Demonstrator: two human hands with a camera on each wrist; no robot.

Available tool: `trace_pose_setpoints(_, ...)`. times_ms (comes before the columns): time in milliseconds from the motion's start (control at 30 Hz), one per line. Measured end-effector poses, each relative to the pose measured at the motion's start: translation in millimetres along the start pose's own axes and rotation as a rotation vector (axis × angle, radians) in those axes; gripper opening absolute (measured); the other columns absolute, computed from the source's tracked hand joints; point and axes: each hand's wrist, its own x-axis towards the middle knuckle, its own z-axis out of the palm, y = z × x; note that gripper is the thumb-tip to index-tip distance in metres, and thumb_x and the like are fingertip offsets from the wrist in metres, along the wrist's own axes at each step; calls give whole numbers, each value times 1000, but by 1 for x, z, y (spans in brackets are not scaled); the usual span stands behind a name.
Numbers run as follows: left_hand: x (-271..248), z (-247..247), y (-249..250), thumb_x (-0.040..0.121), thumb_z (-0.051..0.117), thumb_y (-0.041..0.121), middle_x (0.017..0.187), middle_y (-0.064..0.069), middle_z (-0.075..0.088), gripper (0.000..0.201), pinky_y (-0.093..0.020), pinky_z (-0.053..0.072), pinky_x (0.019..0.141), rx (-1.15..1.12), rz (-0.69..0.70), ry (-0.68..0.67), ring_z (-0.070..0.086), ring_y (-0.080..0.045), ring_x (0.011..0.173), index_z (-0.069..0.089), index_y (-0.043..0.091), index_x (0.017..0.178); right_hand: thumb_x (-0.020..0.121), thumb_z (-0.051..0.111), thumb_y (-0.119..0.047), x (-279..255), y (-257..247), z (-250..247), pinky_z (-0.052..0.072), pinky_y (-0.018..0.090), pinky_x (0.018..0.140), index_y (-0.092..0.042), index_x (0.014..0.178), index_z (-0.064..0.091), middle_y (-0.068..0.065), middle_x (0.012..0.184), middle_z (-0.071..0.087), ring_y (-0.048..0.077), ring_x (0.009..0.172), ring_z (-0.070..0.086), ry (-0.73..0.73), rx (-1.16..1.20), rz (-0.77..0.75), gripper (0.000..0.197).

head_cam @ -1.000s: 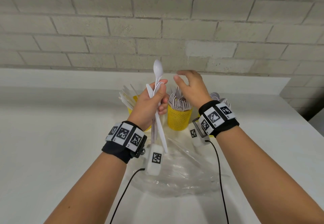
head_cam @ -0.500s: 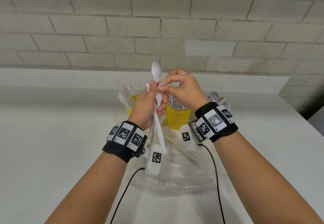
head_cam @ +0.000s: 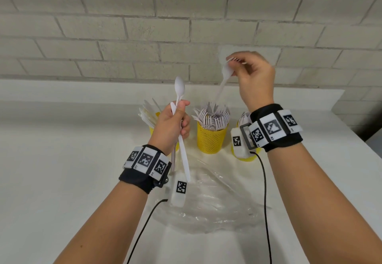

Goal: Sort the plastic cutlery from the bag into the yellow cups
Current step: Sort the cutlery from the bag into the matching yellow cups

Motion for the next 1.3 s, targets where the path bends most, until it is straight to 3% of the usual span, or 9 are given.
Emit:
trace_pose_setpoints(100,1,2,4,98,48,16,55,2,34,7,-21,31,42,1,33,-46,33,-10,41,53,16,103,85,63,-14,-10,24,6,43,14,81,-13,94,75,3,95,71,16,89,61,-215,-328,-38,14)
trace_pose_setpoints(233,-1,5,6,95,53,9,50,4,35,15,-22,31,43,4,52,-78,32,-12,41,53,16,108,90,57,-26,-32,49,15,36,35,91,-21,100,74,4,103,72,25,106,55,-441,-702,6,20)
trace_pose_setpoints(367,-1,7,11,97,50,12,52,5,38,12,-20,32,42,-84,38,-86,33,-10,41,55,18,106,89,53,-33,-28,44,12,30,37,98,-27,110,69,0,112,69,22,117,48,-539,-735,112,27)
trace_pose_setpoints(500,-1,11,17,97,49,13,54,3,36,12,-19,32,41,-154,29,-135,34,-8,41,54,17,107,90,54,-39,-21,9,22,39,36,99,-21,110,69,2,113,67,20,114,53,-477,-448,72,30)
trace_pose_setpoints(600,-4,16,18,95,51,11,57,-1,32,13,-18,31,40,-166,34,-194,34,-7,40,53,16,107,93,52,-39,-25,-25,36,44,15,81,-12,92,71,-2,92,68,8,90,61,-578,-52,299,33)
trace_pose_setpoints(900,-9,6,12,92,55,3,48,6,34,21,-20,29,41,-57,30,-180,30,-9,39,55,15,110,97,46,-11,-19,-43,35,56,33,75,-10,91,50,8,87,69,15,65,69,-316,514,461,8)
trace_pose_setpoints(1067,-10,3,9,98,46,20,54,5,33,13,-19,26,40,-69,4,-87,29,-8,40,56,14,105,98,44,-12,-4,-46,4,57,26,64,-15,91,48,7,85,68,13,64,69,-149,501,331,9)
trace_pose_setpoints(1200,-4,7,19,102,37,24,54,5,35,20,-18,27,40,-182,56,-53,30,-6,40,53,13,100,98,43,-10,-26,-32,1,49,23,55,-17,89,46,1,69,52,7,51,53,-280,263,336,12)
trace_pose_setpoints(1300,0,11,29,103,35,25,54,5,35,22,-18,28,40,-273,107,-52,30,-6,40,52,12,97,93,55,-12,-62,-12,14,36,15,48,-12,107,51,-6,70,48,-1,47,44,-442,185,568,15)
